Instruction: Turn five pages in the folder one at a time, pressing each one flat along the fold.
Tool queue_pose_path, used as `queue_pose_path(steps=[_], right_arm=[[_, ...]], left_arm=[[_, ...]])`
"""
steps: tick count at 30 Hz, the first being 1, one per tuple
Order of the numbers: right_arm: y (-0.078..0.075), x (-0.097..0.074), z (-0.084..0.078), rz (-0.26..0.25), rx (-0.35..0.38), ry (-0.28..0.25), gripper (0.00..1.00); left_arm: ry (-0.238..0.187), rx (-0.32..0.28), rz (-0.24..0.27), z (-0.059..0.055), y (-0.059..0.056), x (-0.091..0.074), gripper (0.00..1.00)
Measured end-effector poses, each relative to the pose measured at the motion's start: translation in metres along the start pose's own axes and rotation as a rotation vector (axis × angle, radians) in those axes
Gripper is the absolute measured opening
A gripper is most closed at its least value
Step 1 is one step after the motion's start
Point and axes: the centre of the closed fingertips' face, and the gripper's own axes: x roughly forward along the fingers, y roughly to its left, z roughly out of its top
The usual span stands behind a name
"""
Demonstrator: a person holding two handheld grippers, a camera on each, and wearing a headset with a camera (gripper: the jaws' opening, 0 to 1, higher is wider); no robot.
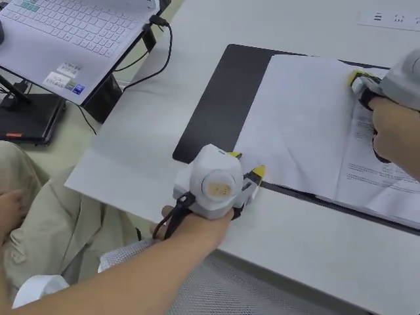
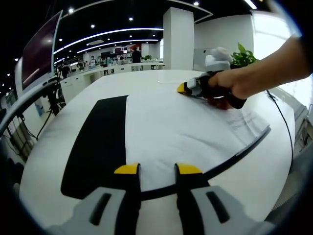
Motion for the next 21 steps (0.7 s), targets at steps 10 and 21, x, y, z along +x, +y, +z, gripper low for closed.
queue_pose_path(steps=[10,21], right_arm=[[0.013,-0.025,-0.016,0.045,0.042,0.009,0.00],[0.035,-0.064,-0.029,0.071,0.050,0.018,0.00]], left_arm=[[-0.004,0.005,-0.001,0.000,0.000,-0.001,0.27],[-0.003,0.009,-0.002,-0.001,0.001,-0.002,0.27]])
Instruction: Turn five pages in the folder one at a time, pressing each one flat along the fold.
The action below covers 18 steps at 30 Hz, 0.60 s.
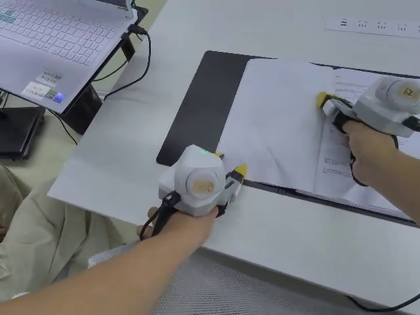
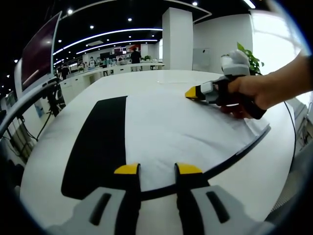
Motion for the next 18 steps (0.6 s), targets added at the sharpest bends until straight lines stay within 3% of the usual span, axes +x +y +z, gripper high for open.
queue_pose_path(steps=[10,18], right_arm=[[0.018,-0.028,-0.015,0.026,-0.027,0.025,0.00],[0.026,-0.042,-0.028,0.074,-0.126,0.041,0.00]], left_arm=[[0.002,0.003,-0.001,0.000,0.001,0.000,0.27],[0.002,0.004,-0.001,-0.001,0.001,-0.001,0.27]])
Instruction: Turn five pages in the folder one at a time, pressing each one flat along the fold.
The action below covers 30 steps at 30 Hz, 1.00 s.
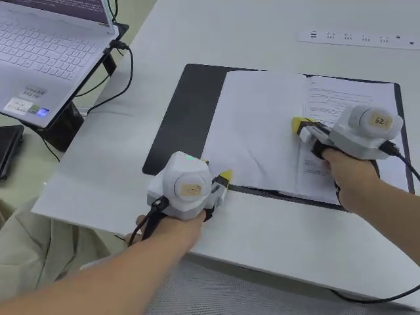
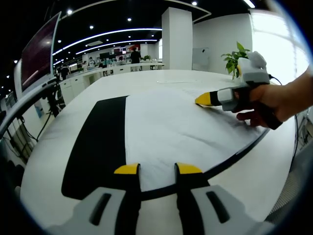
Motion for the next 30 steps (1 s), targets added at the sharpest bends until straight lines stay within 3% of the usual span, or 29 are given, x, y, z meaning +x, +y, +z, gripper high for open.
queue_pose_path(steps=[2,6,24,30], right_arm=[[0.007,-0.004,-0.008,0.027,-0.050,0.019,0.00],[0.017,-0.015,-0.019,0.046,-0.072,0.034,0.00],[0.031,-0.056,-0.060,0.110,-0.074,0.104,0.00],[0.039,-0.075,-0.076,0.141,-0.043,0.142,0.00]], left_arm=[[0.000,0.003,-0.001,0.000,0.000,0.000,0.27],[-0.001,0.004,-0.001,-0.001,0.000,0.000,0.27],[-0.001,0.007,-0.007,0.000,-0.001,0.000,0.27],[0.001,0.008,-0.014,0.000,-0.001,-0.001,0.27]])
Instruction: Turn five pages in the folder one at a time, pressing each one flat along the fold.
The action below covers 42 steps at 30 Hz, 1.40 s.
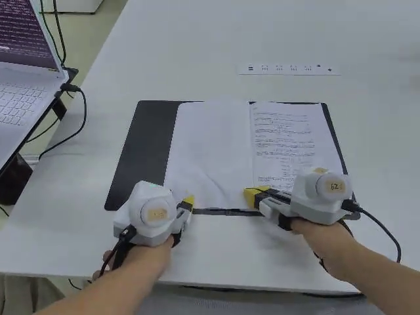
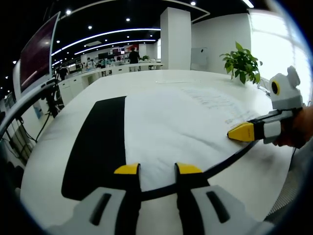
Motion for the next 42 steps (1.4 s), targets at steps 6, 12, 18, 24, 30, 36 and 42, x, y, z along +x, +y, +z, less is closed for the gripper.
queue_pose_path(steps=[6,12,18,24,30,36,42], right_arm=[[0.008,-0.010,-0.011,0.010,0.050,0.022,0.00],[0.017,-0.017,-0.016,0.005,0.128,0.047,0.00],[0.034,-0.029,-0.011,0.024,0.173,0.042,0.00],[0.053,-0.048,0.004,0.025,0.227,0.013,0.00],[0.054,-0.076,0.021,-0.030,0.284,-0.032,0.00],[0.037,-0.109,0.033,-0.115,0.322,-0.060,0.00],[0.022,-0.135,0.051,-0.173,0.334,-0.093,0.00]], left_arm=[[0.000,0.004,-0.005,0.000,0.000,-0.001,0.27],[0.004,0.005,-0.005,0.000,0.000,-0.003,0.27],[0.011,0.004,-0.004,0.000,0.000,-0.003,0.27],[0.059,-0.003,-0.008,0.002,0.000,-0.003,0.27],[0.208,-0.070,-0.062,0.000,-0.013,-0.011,0.40],[0.145,-0.125,-0.127,0.032,-0.026,-0.035,0.40],[0.106,-0.165,-0.156,0.059,-0.031,-0.065,0.43]])
